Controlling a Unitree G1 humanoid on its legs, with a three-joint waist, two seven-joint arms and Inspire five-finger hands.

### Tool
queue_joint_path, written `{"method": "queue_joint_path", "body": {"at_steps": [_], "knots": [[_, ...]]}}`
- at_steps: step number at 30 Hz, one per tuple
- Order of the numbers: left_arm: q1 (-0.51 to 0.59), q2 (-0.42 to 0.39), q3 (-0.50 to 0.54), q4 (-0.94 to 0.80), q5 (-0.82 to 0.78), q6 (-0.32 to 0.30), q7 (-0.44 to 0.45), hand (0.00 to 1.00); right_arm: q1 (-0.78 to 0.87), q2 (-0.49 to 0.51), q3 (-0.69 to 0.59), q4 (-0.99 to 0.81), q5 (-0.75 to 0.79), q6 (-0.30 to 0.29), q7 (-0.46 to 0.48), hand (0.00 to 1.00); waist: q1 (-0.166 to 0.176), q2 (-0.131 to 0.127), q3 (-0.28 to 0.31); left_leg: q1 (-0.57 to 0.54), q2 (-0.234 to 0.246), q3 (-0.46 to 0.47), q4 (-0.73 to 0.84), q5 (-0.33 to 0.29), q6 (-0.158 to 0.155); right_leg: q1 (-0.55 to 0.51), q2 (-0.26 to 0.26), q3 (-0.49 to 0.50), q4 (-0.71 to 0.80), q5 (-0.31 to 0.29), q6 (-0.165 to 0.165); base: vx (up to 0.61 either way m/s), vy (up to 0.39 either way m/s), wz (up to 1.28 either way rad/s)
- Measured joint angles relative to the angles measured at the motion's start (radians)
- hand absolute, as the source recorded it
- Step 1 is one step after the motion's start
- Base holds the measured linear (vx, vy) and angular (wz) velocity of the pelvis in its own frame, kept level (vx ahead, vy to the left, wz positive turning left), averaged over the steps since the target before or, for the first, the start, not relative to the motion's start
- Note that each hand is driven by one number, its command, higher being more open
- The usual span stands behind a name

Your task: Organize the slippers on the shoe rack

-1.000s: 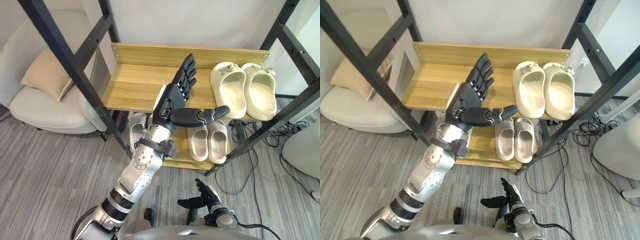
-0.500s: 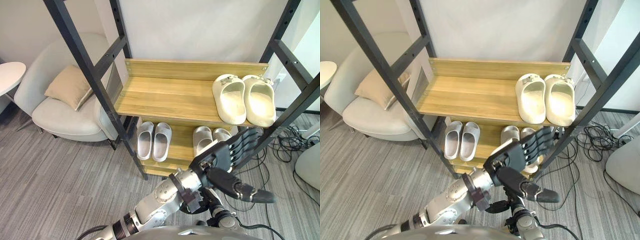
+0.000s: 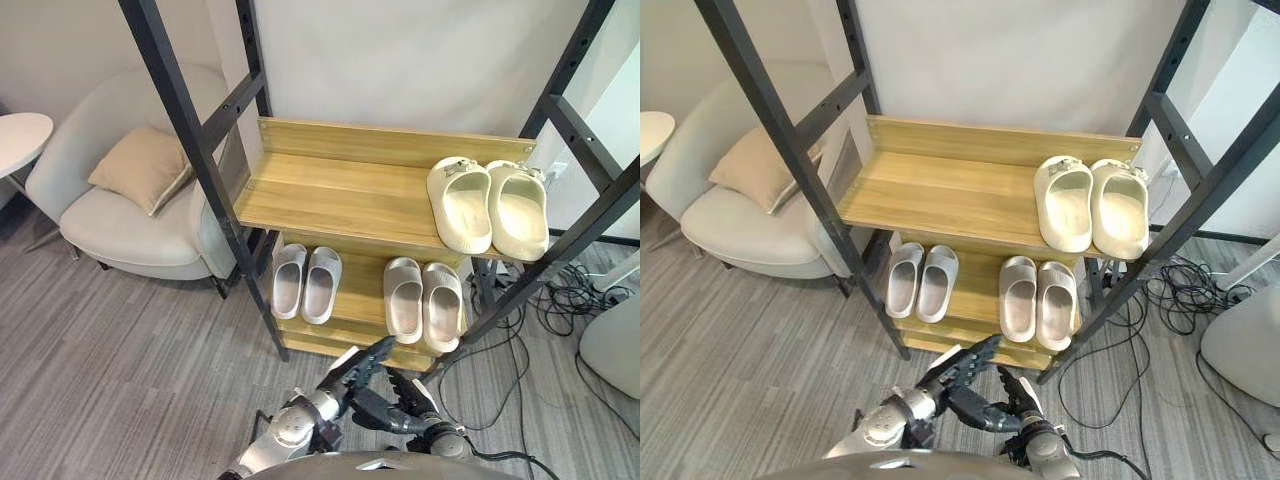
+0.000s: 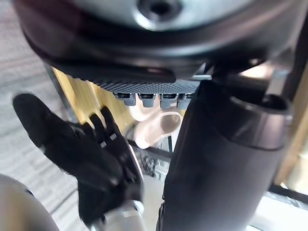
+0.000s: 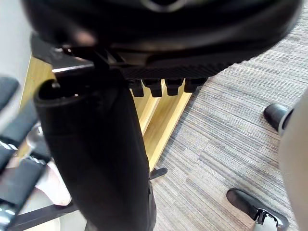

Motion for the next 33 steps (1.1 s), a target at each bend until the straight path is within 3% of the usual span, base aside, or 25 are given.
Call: {"method": "queue_joint_path", "body": {"at_steps": [9, 13, 21, 26, 29, 30, 31, 32, 33], "knots": [[0.061, -0.027, 0.385, 0.271, 0.147, 0.0, 0.128, 1.0, 0.006, 0.016, -0.027, 0.019, 0.0, 0.0, -0.015, 1.0, 0.031, -0.016, 0.006, -0.003, -0.003, -0.002, 0.004, -0.006, -0.002, 0.001, -0.002, 0.0, 0.0, -0.003, 0.003, 0.0, 0.0, 0.0], [0.056, -0.058, 0.48, 0.321, 0.161, -0.007, 0.183, 1.0, 0.005, 0.029, -0.059, 0.029, -0.013, -0.001, -0.023, 1.0, 0.037, -0.017, 0.007, -0.004, -0.006, -0.004, 0.004, -0.009, -0.004, 0.0, -0.005, 0.0, 0.0, -0.003, 0.004, 0.0, 0.007, 0.02], [0.032, -0.104, 0.558, 0.398, 0.168, -0.013, 0.237, 1.0, 0.0, 0.033, -0.059, 0.036, -0.018, -0.001, -0.039, 1.0, 0.038, -0.019, 0.007, 0.0, -0.005, 0.008, 0.004, -0.013, 0.0, -0.003, -0.003, 0.014, 0.002, -0.004, 0.005, 0.0, 0.001, -0.05], [0.028, -0.121, 0.594, 0.412, 0.168, -0.019, 0.255, 1.0, -0.027, 0.037, -0.058, 0.074, -0.022, -0.001, -0.043, 1.0, 0.043, -0.017, 0.013, 0.01, 0.001, 0.066, 0.023, -0.033, 0.003, -0.022, 0.002, 0.076, 0.016, -0.004, 0.003, 0.0, 0.027, -0.34], [0.01, -0.126, 0.594, 0.423, 0.168, -0.021, 0.255, 1.0, -0.056, 0.033, -0.058, 0.089, -0.023, 0.002, -0.047, 1.0, 0.043, -0.007, 0.042, -0.013, 0.003, 0.087, 0.08, -0.057, 0.008, -0.095, -0.023, 0.111, 0.165, -0.067, -0.002, 0.0, 0.041, -0.25], [-0.001, -0.12, 0.593, 0.426, 0.168, -0.026, 0.256, 1.0, -0.071, 0.036, -0.058, 0.093, -0.027, 0.003, -0.055, 1.0, 0.044, -0.01, 0.056, -0.063, -0.003, 0.084, 0.156, -0.085, 0.014, -0.165, -0.05, 0.139, 0.296, -0.116, 0.001, -0.04, 0.034, 0.01], [-0.008, -0.119, 0.593, 0.431, 0.168, -0.027, 0.257, 1.0, -0.076, 0.036, -0.057, 0.093, -0.027, 0.003, -0.056, 1.0, 0.045, -0.009, 0.063, -0.085, -0.003, 0.078, 0.187, -0.095, 0.019, -0.181, -0.054, 0.155, 0.326, -0.124, 0.006, -0.09, -0.012, 0.27], [-0.022, -0.117, 0.593, 0.442, 0.168, -0.027, 0.259, 1.0, -0.084, 0.037, -0.055, 0.093, -0.027, 0.003, -0.057, 1.0, 0.045, -0.01, 0.071, -0.12, 0.004, 0.061, 0.226, -0.103, 0.02, -0.207, -0.061, 0.203, 0.395, -0.174, 0.015, -0.1, -0.123, 0.59], [-0.024, -0.114, 0.593, 0.443, 0.166, -0.027, 0.259, 1.0, -0.086, 0.043, -0.054, 0.094, -0.027, 0.004, -0.057, 1.0, 0.045, -0.014, 0.076, -0.145, -0.007, 0.029, 0.248, -0.103, 0.02, -0.24, -0.078, 0.25, 0.56, -0.259, 0.012, -0.08, -0.128, 0.8]]}}
